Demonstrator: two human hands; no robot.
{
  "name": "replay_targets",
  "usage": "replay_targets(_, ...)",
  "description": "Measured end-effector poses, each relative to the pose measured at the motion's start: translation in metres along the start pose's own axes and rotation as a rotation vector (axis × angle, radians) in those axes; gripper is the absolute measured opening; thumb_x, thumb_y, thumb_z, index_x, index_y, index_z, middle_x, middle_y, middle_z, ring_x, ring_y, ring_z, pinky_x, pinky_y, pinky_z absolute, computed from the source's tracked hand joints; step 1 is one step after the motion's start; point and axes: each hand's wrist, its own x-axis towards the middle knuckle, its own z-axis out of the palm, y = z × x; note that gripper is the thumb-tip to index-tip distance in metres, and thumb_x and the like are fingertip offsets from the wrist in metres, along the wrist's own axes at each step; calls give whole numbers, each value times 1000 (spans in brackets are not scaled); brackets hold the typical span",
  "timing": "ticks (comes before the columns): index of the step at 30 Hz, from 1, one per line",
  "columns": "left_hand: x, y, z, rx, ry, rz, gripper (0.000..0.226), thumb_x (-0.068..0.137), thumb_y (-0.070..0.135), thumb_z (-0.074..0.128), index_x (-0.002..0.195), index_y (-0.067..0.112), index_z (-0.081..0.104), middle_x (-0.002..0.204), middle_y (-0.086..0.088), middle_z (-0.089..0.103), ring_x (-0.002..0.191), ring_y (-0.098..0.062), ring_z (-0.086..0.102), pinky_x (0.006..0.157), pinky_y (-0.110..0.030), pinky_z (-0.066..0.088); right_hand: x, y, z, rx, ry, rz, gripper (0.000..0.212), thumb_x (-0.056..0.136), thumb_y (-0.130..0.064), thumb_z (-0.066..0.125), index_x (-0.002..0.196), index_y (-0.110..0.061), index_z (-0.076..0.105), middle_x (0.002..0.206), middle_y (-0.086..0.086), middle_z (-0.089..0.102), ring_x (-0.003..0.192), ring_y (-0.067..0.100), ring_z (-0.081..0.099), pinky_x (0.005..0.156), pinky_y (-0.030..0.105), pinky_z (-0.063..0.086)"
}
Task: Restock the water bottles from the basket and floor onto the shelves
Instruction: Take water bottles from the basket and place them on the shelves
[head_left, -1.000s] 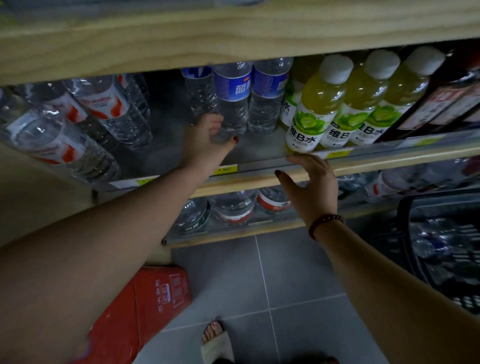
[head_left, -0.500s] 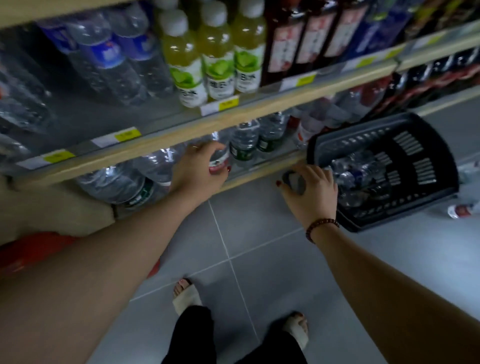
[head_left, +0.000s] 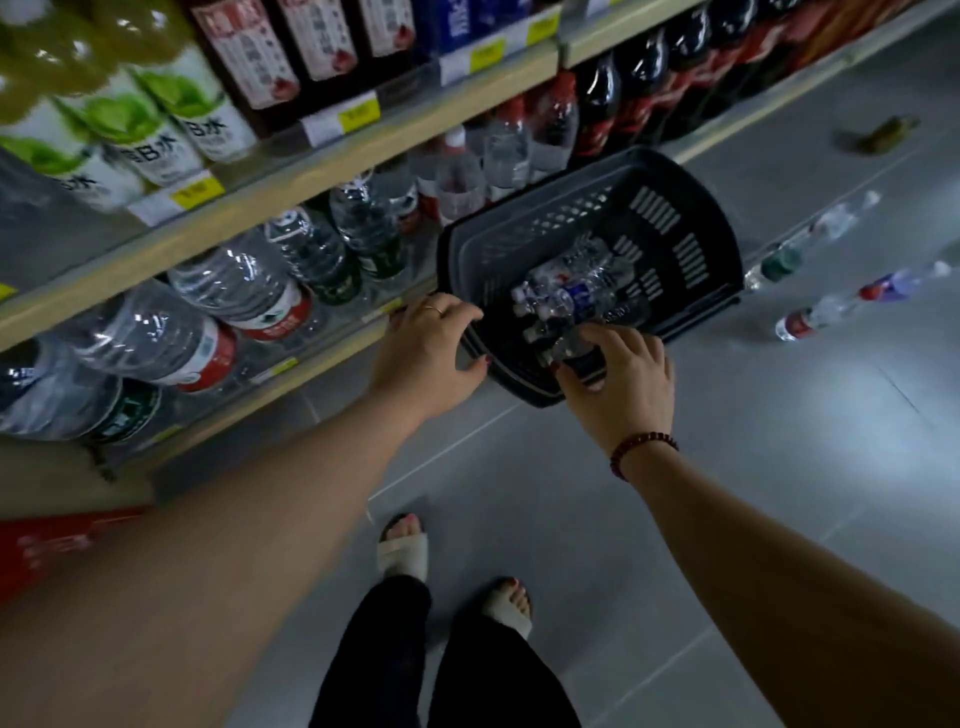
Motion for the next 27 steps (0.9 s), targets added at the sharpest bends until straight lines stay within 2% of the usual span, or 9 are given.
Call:
replay_targets(5, 25, 13, 22, 22, -67, -5, 48, 79, 36, 71, 122, 14, 62, 118, -7, 61, 111, -31, 55, 94, -49, 46, 21, 27, -5, -10, -47, 40, 46, 82, -40, 67, 124, -24, 59, 131, -3, 55, 123, 24, 41, 103, 37, 32)
replay_targets(11, 81, 14, 40, -21, -98, -70, 49, 82, 33, 70, 126, 15, 60, 122, -4, 58, 117, -26, 50, 95, -38, 43, 79, 49, 3, -57, -136, 45, 47, 82, -39, 67, 125, -23, 58, 130, 0, 56, 120, 26, 43, 103, 38, 33)
replay_targets(13, 98, 12, 45, -36, -112, -118, 48, 83, 34, 69, 127, 16, 59, 123, -3, 58, 118, -24, 49, 95, -35, 40, 100, 54, 7, -85, -198, 45, 49, 81, -40, 68, 126, -22, 57, 129, 0, 56, 120, 26, 43, 103, 39, 34)
replay_targets(18, 136, 9, 63, -49, -215, -205, 52, 83, 35, 69, 129, 15, 56, 126, -4, 57, 119, -26, 50, 97, -42, 43, 148, 74, 13, -91, -284, 77, 50, 82, -41, 68, 125, -20, 56, 129, 4, 52, 121, 27, 41, 103, 37, 32)
replay_targets(22, 167, 16, 77, -44, -215, -289, 52, 83, 38, 68, 129, 16, 55, 127, -3, 56, 120, -25, 50, 97, -43, 44, 188, 98, 16, -114, -369, 87, 55, 82, -44, 65, 129, -20, 52, 132, 5, 49, 124, 27, 38, 104, 38, 32)
replay_targets(27, 197, 38, 102, -27, -181, -498, 53, 86, 42, 65, 132, 21, 52, 134, 0, 53, 126, -24, 47, 101, -39, 40, 246, 139, 22, -163, -506, -38, 56, 82, -48, 62, 130, -21, 52, 130, 4, 50, 122, 26, 40, 102, 37, 35)
